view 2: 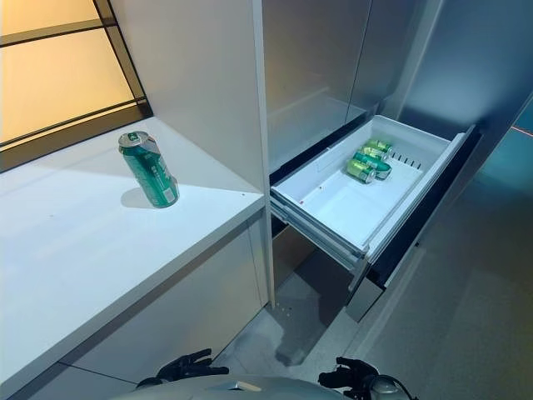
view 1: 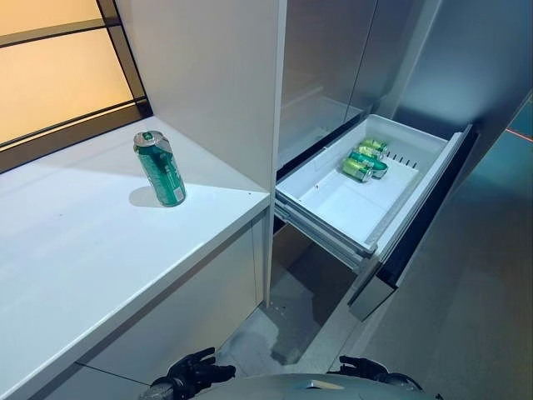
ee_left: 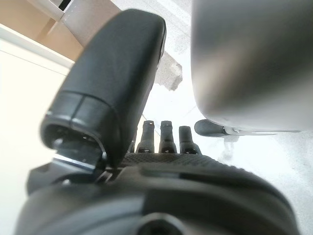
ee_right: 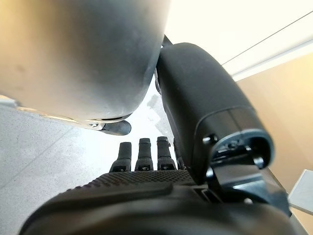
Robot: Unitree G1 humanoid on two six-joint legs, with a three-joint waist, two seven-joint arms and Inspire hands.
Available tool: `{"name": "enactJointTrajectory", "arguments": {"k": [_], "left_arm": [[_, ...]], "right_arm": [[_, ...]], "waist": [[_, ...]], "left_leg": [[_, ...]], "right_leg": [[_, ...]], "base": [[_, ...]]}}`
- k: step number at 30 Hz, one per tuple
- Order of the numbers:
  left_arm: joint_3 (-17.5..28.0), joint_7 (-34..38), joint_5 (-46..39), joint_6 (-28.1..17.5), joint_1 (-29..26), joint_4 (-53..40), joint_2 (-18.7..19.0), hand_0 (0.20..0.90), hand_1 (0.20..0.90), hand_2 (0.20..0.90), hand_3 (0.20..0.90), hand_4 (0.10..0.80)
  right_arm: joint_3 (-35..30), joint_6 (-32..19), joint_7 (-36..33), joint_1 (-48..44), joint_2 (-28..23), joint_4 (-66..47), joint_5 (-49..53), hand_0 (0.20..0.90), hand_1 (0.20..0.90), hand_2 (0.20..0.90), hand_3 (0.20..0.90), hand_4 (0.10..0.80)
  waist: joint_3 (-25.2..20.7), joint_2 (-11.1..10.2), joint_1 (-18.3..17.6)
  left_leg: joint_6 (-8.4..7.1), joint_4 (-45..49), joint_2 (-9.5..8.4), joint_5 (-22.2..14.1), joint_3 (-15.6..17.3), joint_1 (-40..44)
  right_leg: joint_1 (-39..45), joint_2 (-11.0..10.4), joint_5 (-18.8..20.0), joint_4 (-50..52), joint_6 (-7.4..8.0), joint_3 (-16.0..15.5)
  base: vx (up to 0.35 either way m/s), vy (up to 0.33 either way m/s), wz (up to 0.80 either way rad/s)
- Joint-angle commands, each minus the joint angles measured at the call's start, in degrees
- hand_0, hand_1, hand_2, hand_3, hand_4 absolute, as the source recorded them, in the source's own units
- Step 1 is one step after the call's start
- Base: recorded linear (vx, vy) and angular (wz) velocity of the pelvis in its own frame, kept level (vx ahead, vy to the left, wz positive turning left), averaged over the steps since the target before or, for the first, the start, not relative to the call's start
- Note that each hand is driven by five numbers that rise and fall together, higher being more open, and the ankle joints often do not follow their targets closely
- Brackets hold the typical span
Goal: Put drinks into fridge and close the fridge
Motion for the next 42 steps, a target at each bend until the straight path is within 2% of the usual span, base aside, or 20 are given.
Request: {"name": "enactJointTrajectory", "arguments": {"k": [1, 13, 20, 28, 29, 32, 37, 40, 42], "left_arm": [[-0.4, -2.5, 0.4, -2.3, -3.7, 0.6, -1.9, 0.9, 0.9, 0.9, 0.9, 0.8], [-1.1, -0.4, 1.5, -5.2, -4.0, 0.0, -1.7, 0.9, 0.9, 0.9, 0.9, 0.8], [-1.3, 7.0, 5.4, -6.2, -4.5, 0.3, -1.2, 0.9, 0.9, 0.9, 0.9, 0.8], [-1.1, 3.5, 3.3, -3.9, -4.5, 0.4, -1.2, 0.9, 0.9, 0.9, 0.9, 0.8], [-1.2, 0.1, 4.1, -6.1, -4.6, 0.2, -1.1, 0.9, 0.9, 0.9, 0.9, 0.8], [-2.0, 0.8, 1.1, -9.2, -4.8, -1.8, -1.0, 0.9, 0.9, 0.9, 0.9, 0.8], [-4.1, -6.0, 3.4, -14.0, -5.3, -8.5, -0.1, 0.9, 0.9, 0.9, 0.9, 0.8], [-7.9, -10.4, 5.2, -17.3, -6.4, -12.8, 0.9, 0.9, 0.9, 0.9, 0.9, 0.8], [-10.6, -10.6, 8.1, -17.8, -6.9, -17.5, 2.0, 0.9, 0.9, 0.9, 0.9, 0.8]], "right_arm": [[1.8, -0.4, 0.1, -1.4, -1.2, 1.9, -0.6, 0.9, 0.9, 0.9, 0.9, 0.8], [2.3, -0.5, -0.2, -1.3, -1.4, 1.6, -0.9, 0.9, 0.9, 0.9, 0.9, 0.8], [2.5, -0.1, -0.2, -1.5, -1.6, 1.8, -0.9, 0.9, 0.9, 0.9, 0.9, 0.8], [2.7, 0.8, -1.5, -1.7, -1.7, 2.0, -1.5, 0.9, 0.9, 0.9, 0.9, 0.8], [2.7, 0.8, -1.5, -1.7, -1.7, 2.1, -1.5, 0.9, 0.9, 0.9, 0.9, 0.8], [2.6, 0.8, -1.0, -1.8, -2.1, 1.8, -1.7, 0.9, 0.9, 0.9, 0.9, 0.8], [2.9, 1.2, -0.5, -1.7, -2.7, 0.8, -1.8, 0.9, 0.9, 0.9, 0.9, 0.8], [3.6, 1.6, 0.0, -2.1, -3.3, 0.2, -1.6, 0.9, 0.9, 0.9, 0.9, 0.8], [3.9, 2.1, 0.3, -2.4, -3.8, -0.3, -1.7, 0.9, 0.9, 0.9, 0.9, 0.8]], "waist": [[2.3, 0.0, 1.1], [2.3, 0.0, 1.0], [2.2, 0.1, 1.0], [2.1, 0.5, 1.0], [2.1, 0.5, 1.0], [2.4, 0.6, 1.1], [2.8, 0.6, 1.2], [3.0, 0.6, 1.1], [3.2, 0.8, 1.0]], "left_leg": [[1.91, 1.1, -2.98, -7.4, 0.1, 0.5], [1.86, 0.8, -2.97, -7.5, -0.1, 0.6], [1.8, 0.7, -2.97, -7.5, -0.2, 0.7], [1.6, 0.6, -2.87, -7.3, -0.1, 0.8], [1.55, 0.6, -2.89, -7.2, -0.1, 0.8], [1.51, 0.7, -2.81, -7.2, 0.1, 0.7], [1.47, 0.6, -2.7, -7.2, 0.1, 0.8], [1.48, 0.5, -2.65, -7.2, 0.2, 0.8], [1.44, 0.4, -2.43, -7.3, 0.5, 0.8]], "right_leg": [[0.3, 2.8, -4.9, 2.4, 0.32, -0.7], [0.2, 2.8, -5.0, 2.3, 0.48, -0.8], [0.6, 2.8, -5.0, 2.0, 0.49, -0.9], [0.7, 2.6, -4.9, 1.8, 0.58, -1.2], [0.7, 2.6, -4.8, 1.8, 0.65, -1.2], [0.6, 2.5, -4.8, 2.1, 0.72, -1.2], [0.4, 2.4, -4.7, 2.3, 0.86, -1.2], [0.2, 2.4, -4.6, 2.5, 1.02, -1.0], [0.1, 2.4, -4.6, 2.6, 1.04, -1.1]], "base": [[0.0, 0.0, 0.0], [0.0, 0.0, 0.0], [0.0, 0.0, 0.0], [0.0, 0.0, 0.0], [0.0, 0.0, 0.0], [0.0, 0.0, 0.0], [0.0, 0.0, 0.0], [0.0, 0.0, 0.0], [0.0, 0.0, 0.0]]}}
